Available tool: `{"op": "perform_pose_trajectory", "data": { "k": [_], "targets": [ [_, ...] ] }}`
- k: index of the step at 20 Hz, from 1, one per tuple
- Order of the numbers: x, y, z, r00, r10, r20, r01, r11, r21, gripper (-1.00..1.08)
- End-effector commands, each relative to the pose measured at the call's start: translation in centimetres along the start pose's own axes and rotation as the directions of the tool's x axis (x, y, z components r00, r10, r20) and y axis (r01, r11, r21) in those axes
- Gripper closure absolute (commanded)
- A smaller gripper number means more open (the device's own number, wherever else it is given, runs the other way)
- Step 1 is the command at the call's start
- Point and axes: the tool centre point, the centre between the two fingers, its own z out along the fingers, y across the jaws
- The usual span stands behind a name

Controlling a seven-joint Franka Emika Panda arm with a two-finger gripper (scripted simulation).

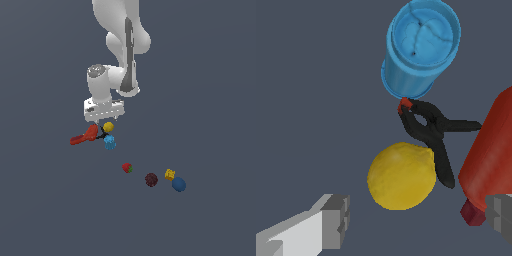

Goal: Pick up a designated object from a clutter of objects.

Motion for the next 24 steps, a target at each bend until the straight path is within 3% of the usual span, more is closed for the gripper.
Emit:
{"op": "perform_pose_trajectory", "data": {
  "k": [1,19,20,24],
  "targets": [
    [0.0,0.0,0.3,1.0,0.0,0.001,0.0,1.0,0.0,-0.92],
    [-0.1,0.0,4.9,1.0,-0.002,0.0,0.002,1.0,0.0,-0.92],
    [-0.1,0.0,4.9,1.0,-0.002,0.0,0.002,1.0,0.0,1.08],
    [-0.1,0.0,4.9,1.0,-0.002,0.0,0.002,1.0,0.0,1.08]
  ]
}}
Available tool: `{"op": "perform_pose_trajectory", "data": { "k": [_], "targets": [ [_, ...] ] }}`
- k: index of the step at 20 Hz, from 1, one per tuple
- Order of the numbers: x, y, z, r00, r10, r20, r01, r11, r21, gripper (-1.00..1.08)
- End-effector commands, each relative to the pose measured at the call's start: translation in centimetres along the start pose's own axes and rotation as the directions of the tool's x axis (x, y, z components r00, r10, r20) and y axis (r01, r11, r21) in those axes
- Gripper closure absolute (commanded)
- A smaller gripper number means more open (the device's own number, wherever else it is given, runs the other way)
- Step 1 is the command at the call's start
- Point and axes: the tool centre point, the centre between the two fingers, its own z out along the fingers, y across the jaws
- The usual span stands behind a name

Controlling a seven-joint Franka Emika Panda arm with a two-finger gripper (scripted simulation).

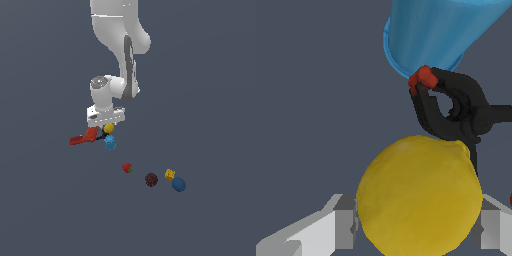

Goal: Pick up a designated object from a clutter of objects.

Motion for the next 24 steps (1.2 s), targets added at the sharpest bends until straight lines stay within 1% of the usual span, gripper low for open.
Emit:
{"op": "perform_pose_trajectory", "data": {
  "k": [1,8,13,18,24],
  "targets": [
    [0.0,0.2,0.1,1.0,0.004,-0.001,-0.004,1.0,-0.001,1.08],
    [0.0,0.0,0.0,1.0,0.001,0.001,-0.001,1.0,0.0,1.08],
    [0.7,-0.3,-0.8,1.0,0.001,0.001,-0.001,1.0,0.0,1.08],
    [2.1,-1.0,-2.5,1.0,0.001,0.001,-0.001,1.0,0.0,1.08],
    [4.7,-2.3,-5.7,1.0,0.002,0.002,-0.002,1.0,-0.002,1.08]
  ]
}}
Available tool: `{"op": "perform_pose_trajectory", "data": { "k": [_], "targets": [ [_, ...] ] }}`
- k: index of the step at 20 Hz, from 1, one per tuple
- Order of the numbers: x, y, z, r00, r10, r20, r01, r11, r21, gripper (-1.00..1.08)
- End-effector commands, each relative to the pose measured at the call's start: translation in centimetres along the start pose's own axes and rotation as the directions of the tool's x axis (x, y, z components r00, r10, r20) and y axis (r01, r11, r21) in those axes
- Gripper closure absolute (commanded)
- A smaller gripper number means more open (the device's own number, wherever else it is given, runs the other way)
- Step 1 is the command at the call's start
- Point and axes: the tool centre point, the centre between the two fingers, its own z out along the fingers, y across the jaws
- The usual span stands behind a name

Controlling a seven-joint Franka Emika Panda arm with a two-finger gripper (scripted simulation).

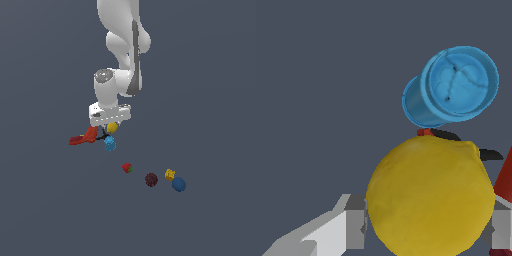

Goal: Pick up a designated object from a clutter of objects.

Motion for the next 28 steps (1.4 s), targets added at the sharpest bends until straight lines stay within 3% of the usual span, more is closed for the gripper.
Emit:
{"op": "perform_pose_trajectory", "data": {
  "k": [1,28],
  "targets": [
    [1.3,-0.6,-1.6,1.0,0.001,0.0,-0.001,1.0,-0.002,1.08],
    [18.1,-8.6,-21.5,1.0,0.002,-0.001,-0.002,1.0,-0.004,1.08]
  ]
}}
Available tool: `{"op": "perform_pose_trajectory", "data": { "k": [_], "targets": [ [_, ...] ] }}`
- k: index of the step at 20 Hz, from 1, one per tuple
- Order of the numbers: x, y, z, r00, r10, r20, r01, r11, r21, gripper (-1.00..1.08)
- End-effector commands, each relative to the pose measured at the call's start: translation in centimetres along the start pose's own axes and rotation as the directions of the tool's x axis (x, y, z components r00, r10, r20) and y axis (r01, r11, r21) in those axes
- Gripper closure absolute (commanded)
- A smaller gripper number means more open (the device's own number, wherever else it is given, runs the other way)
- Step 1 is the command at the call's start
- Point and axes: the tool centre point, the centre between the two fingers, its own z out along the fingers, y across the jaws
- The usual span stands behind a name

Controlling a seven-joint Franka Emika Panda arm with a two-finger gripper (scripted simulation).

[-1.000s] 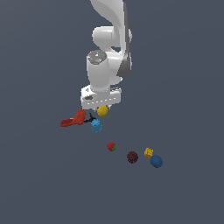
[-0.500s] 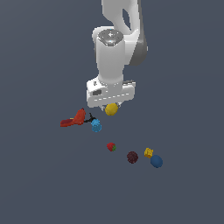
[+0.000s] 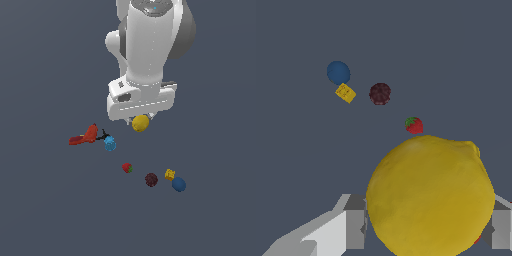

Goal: Pick up a designated object from a clutter of objects.

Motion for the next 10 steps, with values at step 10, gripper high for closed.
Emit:
{"op": "perform_pose_trajectory", "data": {
  "k": [10],
  "targets": [
    [5.7,-2.4,-6.4,1.0,0.001,-0.001,-0.001,1.0,0.001,1.08]
  ]
}}
